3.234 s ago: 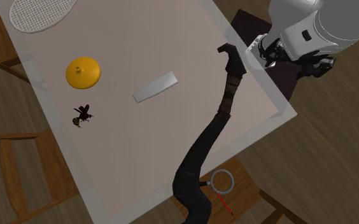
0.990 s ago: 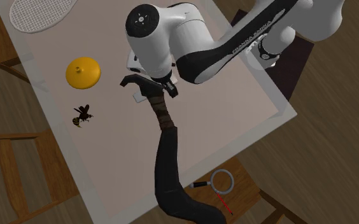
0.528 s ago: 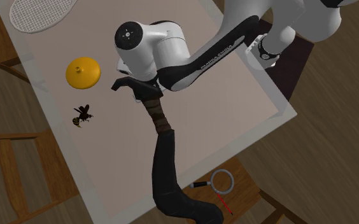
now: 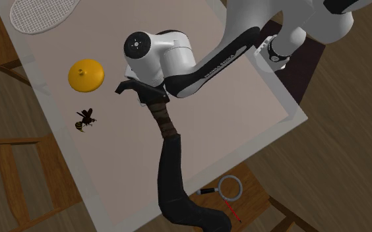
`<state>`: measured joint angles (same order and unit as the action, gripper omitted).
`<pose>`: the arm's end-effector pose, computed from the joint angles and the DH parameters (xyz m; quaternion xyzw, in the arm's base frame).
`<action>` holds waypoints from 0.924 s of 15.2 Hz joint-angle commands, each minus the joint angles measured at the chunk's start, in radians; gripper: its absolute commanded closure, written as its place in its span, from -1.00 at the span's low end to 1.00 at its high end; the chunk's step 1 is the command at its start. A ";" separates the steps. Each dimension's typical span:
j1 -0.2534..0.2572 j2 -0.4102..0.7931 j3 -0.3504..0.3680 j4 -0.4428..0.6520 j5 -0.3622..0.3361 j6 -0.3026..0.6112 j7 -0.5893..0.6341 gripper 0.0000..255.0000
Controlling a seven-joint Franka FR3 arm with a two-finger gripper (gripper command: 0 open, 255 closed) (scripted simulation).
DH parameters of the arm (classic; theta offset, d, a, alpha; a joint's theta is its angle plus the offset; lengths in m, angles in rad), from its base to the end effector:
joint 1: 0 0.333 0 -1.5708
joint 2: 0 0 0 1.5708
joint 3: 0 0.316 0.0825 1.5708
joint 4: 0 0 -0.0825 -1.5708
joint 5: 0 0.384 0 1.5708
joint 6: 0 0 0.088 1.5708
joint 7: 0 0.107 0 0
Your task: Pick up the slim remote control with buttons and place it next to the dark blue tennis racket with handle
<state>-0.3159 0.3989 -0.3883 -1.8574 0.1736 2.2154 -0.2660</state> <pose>0.4957 -0.3932 0.3191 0.9668 -0.2553 -0.0049 0.0028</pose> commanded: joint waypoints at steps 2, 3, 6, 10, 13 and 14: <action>0.000 0.001 0.000 0.000 0.000 0.001 0.000 -1.00; 0.000 0.001 0.000 0.000 0.000 0.001 0.000 -1.00; 0.000 0.001 0.000 0.000 0.000 0.001 0.000 1.00; 0.000 0.000 0.000 -0.001 0.000 0.001 0.000 1.00; 0.000 0.000 0.000 -0.001 0.000 0.001 0.000 1.00; 0.000 0.001 0.000 0.000 0.000 0.001 0.000 1.00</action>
<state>-0.3158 0.3992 -0.3881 -1.8578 0.1739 2.2165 -0.2659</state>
